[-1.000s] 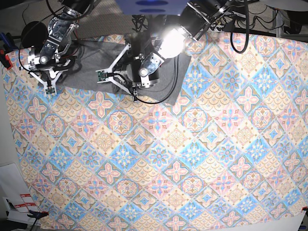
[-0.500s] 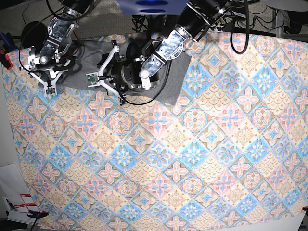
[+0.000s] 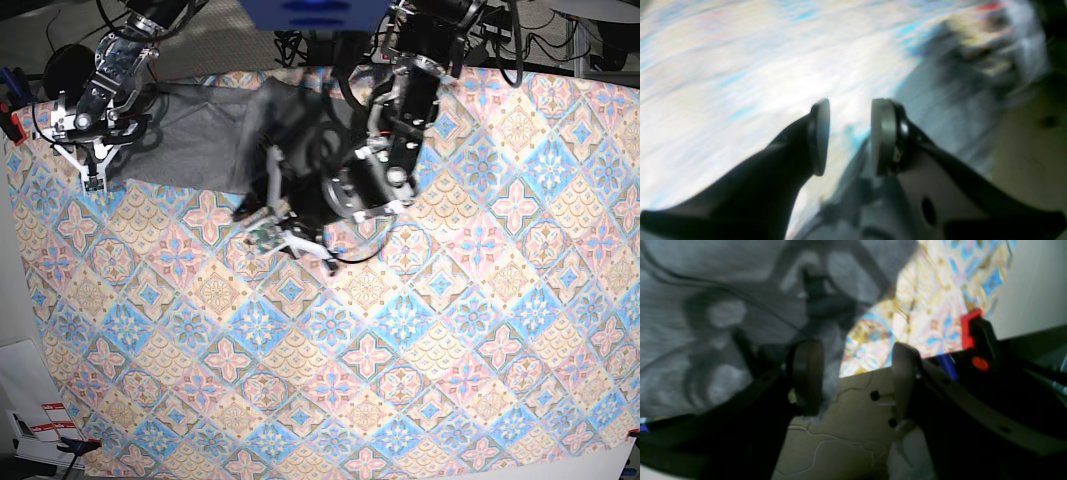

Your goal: Fold the T-shirt properly

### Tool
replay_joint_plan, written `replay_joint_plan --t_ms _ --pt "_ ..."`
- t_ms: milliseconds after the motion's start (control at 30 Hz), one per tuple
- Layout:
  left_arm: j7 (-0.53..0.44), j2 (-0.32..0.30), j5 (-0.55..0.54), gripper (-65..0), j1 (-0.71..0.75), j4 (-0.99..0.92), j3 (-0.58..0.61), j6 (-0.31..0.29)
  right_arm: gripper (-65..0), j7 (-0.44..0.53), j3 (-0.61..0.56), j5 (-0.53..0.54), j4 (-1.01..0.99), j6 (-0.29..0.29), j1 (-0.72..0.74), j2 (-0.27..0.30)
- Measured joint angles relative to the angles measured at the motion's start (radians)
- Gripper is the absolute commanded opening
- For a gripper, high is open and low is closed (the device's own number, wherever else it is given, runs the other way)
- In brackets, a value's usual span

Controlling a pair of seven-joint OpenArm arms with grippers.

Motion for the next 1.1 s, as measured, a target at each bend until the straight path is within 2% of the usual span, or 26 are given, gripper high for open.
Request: replay_joint_plan --t_ms 100,267,367,467,533,600,667,700,767,833,933,1100 --pt "0.14 -0.045 0.01 -40.3 0.035 0.048 -0.132 0.0 -32.6 0.045 0.019 0.0 0.0 0.001 -0.002 -0.002" --pt "0.276 -0.134 0.003 -40.5 0.055 0.056 -0.268 0.001 -32.5 0.055 0.048 0.002 0.0 0.0 0.0 -0.003" --pt "0.289 -0.168 0.003 -40.5 0.116 0.057 -0.309 0.0 -32.5 0.065 0.083 0.003 0.0 0.001 0.006 -0.005" --pt "0.295 -0.172 0.003 -40.5 0.145 0.056 -0.338 -0.003 -30.7 0.154 0.166 0.003 0.0 0.0 0.022 -0.009" --pt "0.286 -0.173 0.002 -40.5 0.142 0.056 -0.339 -0.002 -25.2 0.212 0.211 -0.001 0.0 -0.001 0.023 -0.024" --pt "0.284 -0.172 -0.002 -40.5 0.143 0.056 -0.339 -0.002 -18.9 0.227 0.217 -0.008 -0.002 0.007 0.013 -0.037" --pt "0.284 -0.172 -0.001 -40.3 0.144 0.056 -0.339 -0.003 -14.8 0.243 0.217 0.014 -0.006 0.07 0.016 -0.04" --pt "0.285 -0.173 0.0 -40.2 0.143 0.056 -0.339 -0.003 -14.3 0.237 0.217 0.05 -0.006 0.098 0.018 -0.039" --pt "0.284 -0.172 -0.001 -40.1 0.139 0.056 -0.339 -0.003 -14.4 0.248 0.248 0.162 -0.006 0.101 0.022 -0.042" --pt "0.284 -0.171 -0.005 -40.0 0.137 0.056 -0.339 -0.003 -14.4 0.254 0.331 0.238 -0.009 0.097 0.034 -0.044" --pt "0.284 -0.173 -0.004 -40.0 0.137 0.055 -0.339 -0.003 -14.4 0.235 0.391 0.239 -0.053 0.084 0.021 -0.026" --pt "0.284 -0.171 -0.004 -40.0 0.138 0.055 -0.339 -0.005 -14.4 0.244 0.383 0.257 -0.094 0.093 0.026 -0.04"
